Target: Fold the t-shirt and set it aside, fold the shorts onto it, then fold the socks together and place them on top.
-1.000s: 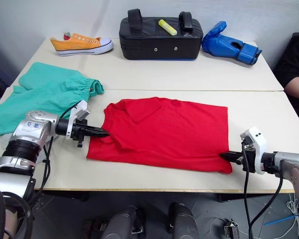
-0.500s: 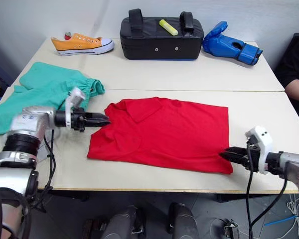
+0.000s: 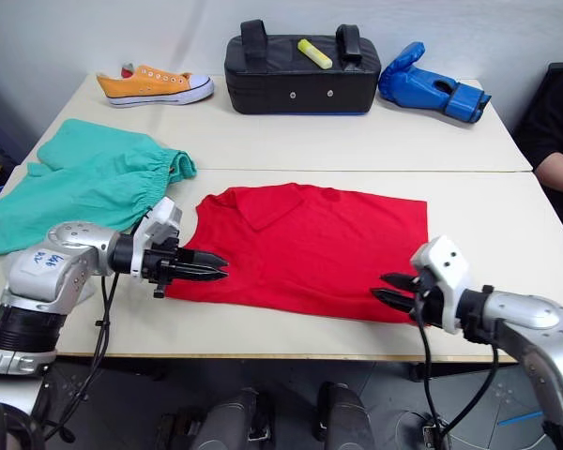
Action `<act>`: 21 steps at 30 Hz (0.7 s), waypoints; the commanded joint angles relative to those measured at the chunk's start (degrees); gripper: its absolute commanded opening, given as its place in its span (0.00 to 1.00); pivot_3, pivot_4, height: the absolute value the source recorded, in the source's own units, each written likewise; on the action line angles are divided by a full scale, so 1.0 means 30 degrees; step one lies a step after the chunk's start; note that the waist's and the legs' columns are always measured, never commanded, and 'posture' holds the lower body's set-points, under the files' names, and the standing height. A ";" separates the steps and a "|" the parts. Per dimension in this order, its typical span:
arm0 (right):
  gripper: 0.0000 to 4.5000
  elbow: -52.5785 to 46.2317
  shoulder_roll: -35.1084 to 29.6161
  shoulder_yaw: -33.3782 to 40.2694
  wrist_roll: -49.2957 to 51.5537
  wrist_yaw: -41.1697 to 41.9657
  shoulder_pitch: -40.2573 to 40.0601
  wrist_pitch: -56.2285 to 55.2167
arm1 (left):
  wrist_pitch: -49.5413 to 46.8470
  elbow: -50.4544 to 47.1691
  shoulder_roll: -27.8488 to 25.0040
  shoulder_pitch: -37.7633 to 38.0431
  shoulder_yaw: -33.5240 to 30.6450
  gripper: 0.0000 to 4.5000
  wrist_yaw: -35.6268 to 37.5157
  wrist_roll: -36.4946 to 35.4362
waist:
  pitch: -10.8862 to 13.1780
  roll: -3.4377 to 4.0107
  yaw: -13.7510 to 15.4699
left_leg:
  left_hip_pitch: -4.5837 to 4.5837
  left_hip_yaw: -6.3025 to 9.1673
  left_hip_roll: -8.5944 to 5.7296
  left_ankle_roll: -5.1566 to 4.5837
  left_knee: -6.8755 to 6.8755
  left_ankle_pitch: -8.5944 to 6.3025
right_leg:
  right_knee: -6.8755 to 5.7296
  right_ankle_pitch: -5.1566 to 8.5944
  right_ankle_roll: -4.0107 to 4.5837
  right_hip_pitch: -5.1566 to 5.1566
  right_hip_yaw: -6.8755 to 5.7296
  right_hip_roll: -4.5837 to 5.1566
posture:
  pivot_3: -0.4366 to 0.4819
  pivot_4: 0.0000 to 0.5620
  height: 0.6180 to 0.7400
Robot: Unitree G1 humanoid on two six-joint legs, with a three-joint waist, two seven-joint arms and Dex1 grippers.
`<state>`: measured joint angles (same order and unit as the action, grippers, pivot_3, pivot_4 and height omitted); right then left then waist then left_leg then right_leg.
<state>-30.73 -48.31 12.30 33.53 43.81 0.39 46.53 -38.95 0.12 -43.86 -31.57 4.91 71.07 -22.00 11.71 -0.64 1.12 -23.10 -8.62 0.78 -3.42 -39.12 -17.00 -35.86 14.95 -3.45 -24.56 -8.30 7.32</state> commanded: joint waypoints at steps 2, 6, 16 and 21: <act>0.01 0.0523 -0.0193 -0.1522 -0.2357 -0.0843 -0.0984 -0.1241 | 0.1740 0.0224 -0.0977 0.1714 0.0960 0.00 -0.0444 0.1844 | -0.0001 0.0002 0.0034 | -0.0006 -0.0001 0.0000 0.0000 0.0000 -0.0003 | 0.0011 0.0002 0.0002 -0.0004 -0.0002 0.0002 | 0.48 0.27 1.00; 0.01 0.1910 -0.1160 -0.1649 -0.4575 -0.0943 -0.2181 -0.2965 | 0.2576 0.0060 -0.2550 0.3872 0.1449 0.00 0.0356 0.2543 | -0.0040 -0.0014 0.0022 | -0.0021 -0.0009 0.0008 0.0006 0.0022 -0.0014 | 0.0049 0.0012 0.0016 -0.0017 -0.0015 -0.0006 | 0.48 0.27 1.00; 0.01 0.6057 -0.0305 0.1882 -0.4009 -0.1830 -0.1288 -0.3760 | 0.3746 0.0841 -0.3820 0.6288 -0.0377 0.00 -0.0468 0.2077 | -0.0491 0.0091 -0.0222 | 0.0211 -0.0024 0.0018 0.0153 0.0179 -0.0154 | 0.0094 0.0052 0.0070 0.0107 0.0032 0.0014 | 0.48 0.27 1.00; 0.01 0.2746 0.0065 0.3055 -0.0594 0.0082 -0.0945 -0.2840 | -0.0150 -0.1096 -0.2650 0.4092 -0.2913 0.00 -0.0283 -0.2438 | -0.0455 0.0106 -0.0369 | 0.0249 -0.0039 0.0033 0.0129 0.0349 0.0009 | 0.0020 0.0108 0.0142 0.0056 0.0031 -0.0018 | 0.48 0.27 1.00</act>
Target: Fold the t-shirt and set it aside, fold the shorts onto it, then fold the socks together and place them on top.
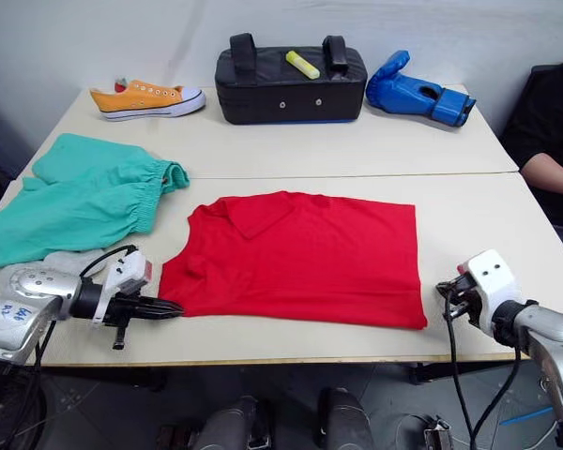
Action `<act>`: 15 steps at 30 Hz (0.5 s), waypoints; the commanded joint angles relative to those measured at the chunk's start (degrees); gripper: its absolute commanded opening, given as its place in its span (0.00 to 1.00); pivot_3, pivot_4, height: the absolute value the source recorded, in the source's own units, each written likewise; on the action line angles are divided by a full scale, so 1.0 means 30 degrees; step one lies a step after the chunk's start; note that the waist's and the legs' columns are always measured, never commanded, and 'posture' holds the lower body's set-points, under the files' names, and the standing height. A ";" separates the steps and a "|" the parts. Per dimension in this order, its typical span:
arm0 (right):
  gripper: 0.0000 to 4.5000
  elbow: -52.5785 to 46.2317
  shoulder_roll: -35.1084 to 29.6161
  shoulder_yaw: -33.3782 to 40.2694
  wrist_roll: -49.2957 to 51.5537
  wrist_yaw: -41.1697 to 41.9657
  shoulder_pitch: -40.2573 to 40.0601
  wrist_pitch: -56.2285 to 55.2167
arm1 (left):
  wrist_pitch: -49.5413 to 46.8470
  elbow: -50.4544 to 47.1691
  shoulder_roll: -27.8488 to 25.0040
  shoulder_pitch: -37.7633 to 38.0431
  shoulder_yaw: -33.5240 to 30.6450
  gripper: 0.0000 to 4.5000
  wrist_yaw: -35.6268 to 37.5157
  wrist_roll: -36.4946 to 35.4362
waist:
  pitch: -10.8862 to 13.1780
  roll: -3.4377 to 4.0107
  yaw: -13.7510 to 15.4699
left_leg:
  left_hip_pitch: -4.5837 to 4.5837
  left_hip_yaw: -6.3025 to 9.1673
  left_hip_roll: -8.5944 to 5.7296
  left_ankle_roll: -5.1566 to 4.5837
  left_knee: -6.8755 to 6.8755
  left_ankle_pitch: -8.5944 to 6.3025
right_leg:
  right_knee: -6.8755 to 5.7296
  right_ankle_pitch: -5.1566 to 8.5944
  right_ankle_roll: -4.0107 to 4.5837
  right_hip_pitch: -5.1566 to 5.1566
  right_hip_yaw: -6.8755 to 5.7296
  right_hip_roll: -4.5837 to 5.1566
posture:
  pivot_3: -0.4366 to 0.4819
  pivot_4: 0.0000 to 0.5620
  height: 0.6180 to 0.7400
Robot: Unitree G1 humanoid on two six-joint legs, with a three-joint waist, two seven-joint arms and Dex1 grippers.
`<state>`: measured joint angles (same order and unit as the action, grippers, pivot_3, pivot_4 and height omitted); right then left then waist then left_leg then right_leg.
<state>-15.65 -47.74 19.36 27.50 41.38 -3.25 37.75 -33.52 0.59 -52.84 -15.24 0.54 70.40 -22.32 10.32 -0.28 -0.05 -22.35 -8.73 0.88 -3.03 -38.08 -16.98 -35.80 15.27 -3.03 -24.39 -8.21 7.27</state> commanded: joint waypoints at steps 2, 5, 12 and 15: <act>0.01 -0.3469 -0.0181 0.0057 0.1763 0.1350 -0.0010 0.0148 | -0.3336 -0.1436 0.0721 -0.2492 -0.1742 0.00 -0.0311 -0.3309 | 0.0033 -0.0071 0.0089 | -0.0010 0.0018 0.0001 0.0015 -0.0002 0.0027 | -0.0017 0.0005 0.0001 -0.0004 -0.0010 -0.0013 | 0.48 0.27 1.00; 0.01 -0.4879 0.0072 -0.1203 0.2183 0.1498 -0.0553 0.0725 | -0.3781 -0.1216 0.1161 -0.3396 -0.1167 0.00 -0.0621 -0.3285 | 0.0026 -0.0083 0.0153 | -0.0004 0.0035 -0.0009 0.0011 -0.0007 0.0031 | -0.0005 0.0002 -0.0005 0.0023 -0.0012 -0.0010 | 0.48 0.27 1.00; 0.01 -0.4138 0.0117 -0.4585 -0.1305 -0.0188 -0.0968 -0.0004 | -0.0355 0.2576 0.1934 -0.4955 0.3161 0.00 -0.1332 0.1665 | 0.0030 -0.0092 0.0312 | -0.0024 -0.0010 -0.0025 0.0002 -0.0006 0.0015 | 0.0031 -0.0002 -0.0023 0.0000 0.0001 -0.0015 | 0.48 0.27 1.00; 0.01 -0.3469 0.0114 -0.4718 -0.2102 -0.0676 -0.1206 0.0275 | 0.1783 0.5648 0.2124 -0.6015 0.4035 0.00 -0.1946 0.3709 | 0.0007 -0.0132 0.0429 | -0.0026 -0.0010 -0.0018 0.0006 -0.0008 0.0014 | 0.0030 -0.0002 -0.0020 -0.0009 0.0002 -0.0016 | 0.48 0.27 1.00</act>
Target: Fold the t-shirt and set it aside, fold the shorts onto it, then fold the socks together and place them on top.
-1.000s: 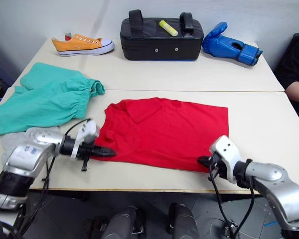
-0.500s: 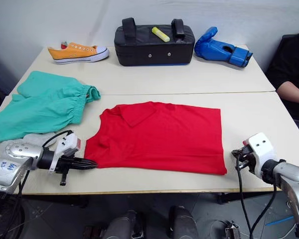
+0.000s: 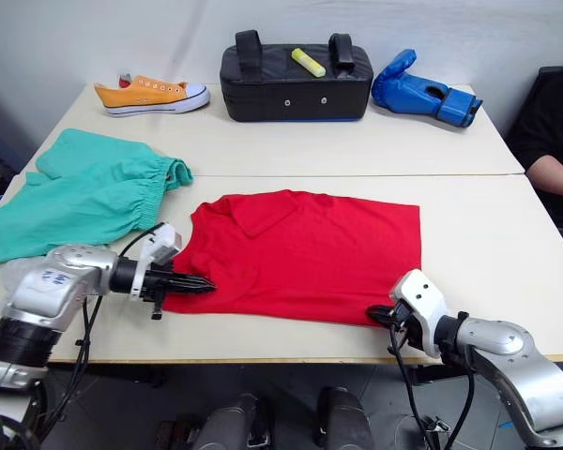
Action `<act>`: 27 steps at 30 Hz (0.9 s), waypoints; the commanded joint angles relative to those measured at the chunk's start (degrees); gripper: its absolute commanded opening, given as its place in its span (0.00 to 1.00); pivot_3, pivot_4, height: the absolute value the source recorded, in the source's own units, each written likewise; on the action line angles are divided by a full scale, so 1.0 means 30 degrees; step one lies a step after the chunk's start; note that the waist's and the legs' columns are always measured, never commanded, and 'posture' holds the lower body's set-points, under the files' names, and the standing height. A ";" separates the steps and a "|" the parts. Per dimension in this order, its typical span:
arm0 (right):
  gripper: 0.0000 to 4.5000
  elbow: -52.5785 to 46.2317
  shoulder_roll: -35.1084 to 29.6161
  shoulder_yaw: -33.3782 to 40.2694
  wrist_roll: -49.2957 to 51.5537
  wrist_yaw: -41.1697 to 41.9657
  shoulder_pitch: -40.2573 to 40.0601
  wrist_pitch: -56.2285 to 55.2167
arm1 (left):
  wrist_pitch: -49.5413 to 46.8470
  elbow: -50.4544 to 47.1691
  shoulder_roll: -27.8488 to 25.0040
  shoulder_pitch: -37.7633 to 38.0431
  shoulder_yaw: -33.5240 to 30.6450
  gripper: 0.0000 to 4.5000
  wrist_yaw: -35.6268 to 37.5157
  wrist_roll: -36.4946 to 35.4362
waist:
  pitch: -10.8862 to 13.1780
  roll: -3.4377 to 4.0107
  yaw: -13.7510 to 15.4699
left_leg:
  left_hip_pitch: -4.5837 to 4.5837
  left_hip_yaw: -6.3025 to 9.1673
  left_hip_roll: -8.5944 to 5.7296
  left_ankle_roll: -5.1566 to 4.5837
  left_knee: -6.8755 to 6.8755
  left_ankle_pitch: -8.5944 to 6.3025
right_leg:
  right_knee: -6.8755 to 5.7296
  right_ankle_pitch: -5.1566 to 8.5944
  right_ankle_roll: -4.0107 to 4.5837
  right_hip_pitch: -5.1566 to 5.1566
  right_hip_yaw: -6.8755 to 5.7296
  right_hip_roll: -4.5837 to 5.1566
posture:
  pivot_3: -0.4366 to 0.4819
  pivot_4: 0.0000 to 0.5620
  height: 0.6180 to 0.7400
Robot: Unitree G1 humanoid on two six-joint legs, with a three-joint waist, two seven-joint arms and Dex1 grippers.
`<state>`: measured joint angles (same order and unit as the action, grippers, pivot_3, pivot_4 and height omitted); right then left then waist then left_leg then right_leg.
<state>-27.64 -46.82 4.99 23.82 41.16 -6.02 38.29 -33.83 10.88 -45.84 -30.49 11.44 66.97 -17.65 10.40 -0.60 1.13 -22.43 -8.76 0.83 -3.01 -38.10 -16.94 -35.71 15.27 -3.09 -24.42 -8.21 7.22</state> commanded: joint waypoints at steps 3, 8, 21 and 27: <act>0.01 0.0989 -0.0364 0.0495 -0.1060 -0.0468 -0.0889 0.0081 | 0.3903 0.5575 -0.0352 -0.2740 0.0351 0.00 -0.1115 0.3369 | -0.0045 -0.0052 0.0075 | 0.0026 0.0006 0.0003 0.0085 0.0000 -0.0057 | 0.0007 -0.0002 0.0003 0.0025 -0.0001 0.0008 | 0.48 0.27 1.00; 0.01 0.0924 -0.0690 0.1122 -0.1022 0.0006 -0.2114 -0.0009 | 0.4670 0.8749 -0.0641 -0.5386 -0.0486 0.00 -0.0373 0.3666 | -0.0077 -0.0116 0.0129 | 0.0015 0.0020 0.0003 -0.0053 -0.0007 -0.0026 | 0.0022 -0.0006 -0.0005 0.0038 -0.0025 0.0019 | 0.48 0.27 1.00; 0.01 -0.0368 0.0053 0.2658 0.1042 0.0427 -0.1699 0.0104 | -0.1220 -0.0725 -0.0152 -0.2796 -0.1639 0.00 0.3413 -0.1169 | -0.0051 -0.0084 -0.0024 | -0.0162 0.0092 -0.0006 -0.0106 -0.0162 -0.0065 | 0.0067 -0.0041 -0.0074 -0.0001 -0.0069 0.0040 | 0.48 0.27 1.00; 0.01 0.0828 -0.1143 0.1867 -0.1560 0.0236 -0.2233 -0.1099 | 0.3128 0.0897 -0.0574 -0.0925 0.0472 0.00 0.1004 0.3167 | -0.0027 -0.0092 -0.0027 | -0.0135 0.0081 0.0011 -0.0068 -0.0135 -0.0034 | 0.0024 -0.0032 -0.0060 -0.0018 -0.0065 -0.0005 | 0.48 0.27 1.00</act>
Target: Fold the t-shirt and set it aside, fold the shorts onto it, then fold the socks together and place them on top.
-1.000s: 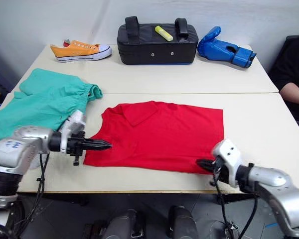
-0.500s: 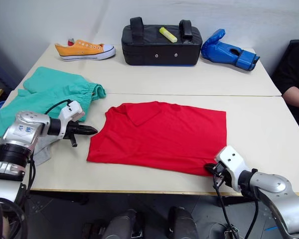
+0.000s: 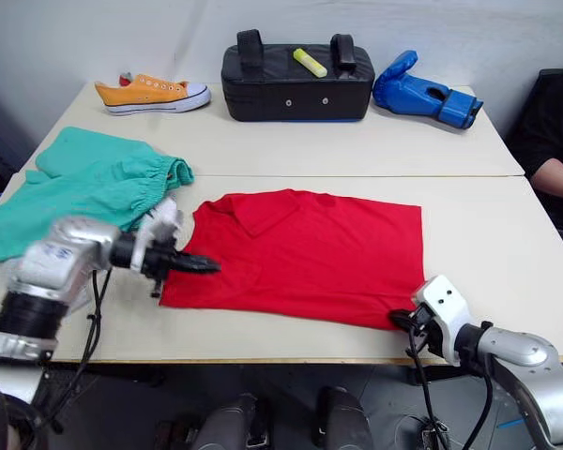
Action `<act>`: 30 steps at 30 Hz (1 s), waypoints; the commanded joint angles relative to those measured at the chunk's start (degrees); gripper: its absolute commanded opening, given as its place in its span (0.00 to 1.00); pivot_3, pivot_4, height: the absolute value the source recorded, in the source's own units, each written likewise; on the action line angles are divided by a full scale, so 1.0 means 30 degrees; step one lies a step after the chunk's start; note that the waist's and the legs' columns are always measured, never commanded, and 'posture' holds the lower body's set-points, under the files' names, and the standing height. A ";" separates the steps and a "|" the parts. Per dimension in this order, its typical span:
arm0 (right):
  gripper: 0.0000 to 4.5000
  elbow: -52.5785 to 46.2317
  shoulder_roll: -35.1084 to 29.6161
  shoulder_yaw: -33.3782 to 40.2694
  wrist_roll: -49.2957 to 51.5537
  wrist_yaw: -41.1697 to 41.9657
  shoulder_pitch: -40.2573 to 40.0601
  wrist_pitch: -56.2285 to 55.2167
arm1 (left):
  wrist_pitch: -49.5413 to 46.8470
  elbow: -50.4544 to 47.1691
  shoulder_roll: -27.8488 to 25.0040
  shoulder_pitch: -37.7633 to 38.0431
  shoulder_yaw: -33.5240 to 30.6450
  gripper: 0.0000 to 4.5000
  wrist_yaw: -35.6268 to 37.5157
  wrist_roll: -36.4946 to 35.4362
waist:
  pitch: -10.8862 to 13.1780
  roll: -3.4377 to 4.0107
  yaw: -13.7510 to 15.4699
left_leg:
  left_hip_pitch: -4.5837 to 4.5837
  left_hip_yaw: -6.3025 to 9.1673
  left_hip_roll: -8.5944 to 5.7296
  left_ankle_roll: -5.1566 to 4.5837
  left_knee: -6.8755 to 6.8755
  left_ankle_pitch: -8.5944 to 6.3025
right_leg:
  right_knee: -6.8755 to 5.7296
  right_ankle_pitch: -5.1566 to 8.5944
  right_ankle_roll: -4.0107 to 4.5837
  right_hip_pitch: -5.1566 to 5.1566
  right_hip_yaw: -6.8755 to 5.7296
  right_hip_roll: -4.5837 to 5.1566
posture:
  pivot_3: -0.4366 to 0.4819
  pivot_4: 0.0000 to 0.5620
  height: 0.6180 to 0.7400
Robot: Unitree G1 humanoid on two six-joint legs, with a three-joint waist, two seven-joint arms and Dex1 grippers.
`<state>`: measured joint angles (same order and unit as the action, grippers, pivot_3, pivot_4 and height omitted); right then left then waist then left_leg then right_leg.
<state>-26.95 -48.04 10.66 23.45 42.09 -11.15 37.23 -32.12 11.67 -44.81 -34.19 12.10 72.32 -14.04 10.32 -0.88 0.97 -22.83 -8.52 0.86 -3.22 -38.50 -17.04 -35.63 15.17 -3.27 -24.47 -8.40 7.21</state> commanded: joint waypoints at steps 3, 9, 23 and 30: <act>0.01 0.1291 -0.1265 0.0895 -0.2141 0.0302 -0.0926 -0.2492 | 0.3774 0.1345 -0.1446 0.0537 -0.0163 0.00 -0.1134 0.2487 | -0.0017 -0.0019 0.0122 | 0.0037 0.0003 0.0000 0.0031 0.0024 -0.0035 | 0.0029 0.0001 0.0003 0.0030 0.0006 0.0022 | 0.48 0.27 1.00; 0.08 0.0626 -0.2719 0.4230 -0.0759 0.4600 -0.1796 -0.5538 | 0.2515 -0.3418 -0.3838 0.1877 -0.3462 0.26 0.2131 -0.1612 | 0.0020 0.0013 0.0107 | -0.0029 0.0002 -0.0017 -0.0020 0.0071 -0.0015 | 0.0054 0.0000 0.0001 -0.0033 -0.0005 0.0051 | 0.48 0.27 1.00; 0.57 0.0817 -0.3146 0.1679 -0.3852 0.5668 -0.1790 -0.8675 | 0.7454 -0.4921 -0.4389 0.5160 -0.3196 0.88 0.0804 0.1322 | 0.0039 0.0034 0.0130 | -0.0003 0.0010 -0.0016 0.0016 0.0081 -0.0024 | 0.0077 0.0002 -0.0002 0.0001 -0.0020 0.0044 | 0.48 0.27 1.00; 0.44 0.2263 -0.3139 -0.0049 -0.5253 0.5026 -0.0257 -0.8543 | 0.8998 -0.2111 -0.3556 0.4229 -0.2042 0.74 0.0095 0.2948 | 0.0045 0.0040 0.0128 | -0.0013 0.0010 -0.0016 -0.0003 0.0083 -0.0016 | 0.0075 0.0003 0.0003 -0.0016 -0.0023 0.0044 | 0.48 0.27 1.00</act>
<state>-20.89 -57.34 10.76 8.84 57.41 -12.16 12.51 -6.64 4.33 -55.21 -20.23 5.87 72.69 -6.10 10.45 -0.76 1.36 -22.88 -8.49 0.81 -3.24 -38.25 -17.08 -35.40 15.18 -3.26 -24.53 -8.47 7.34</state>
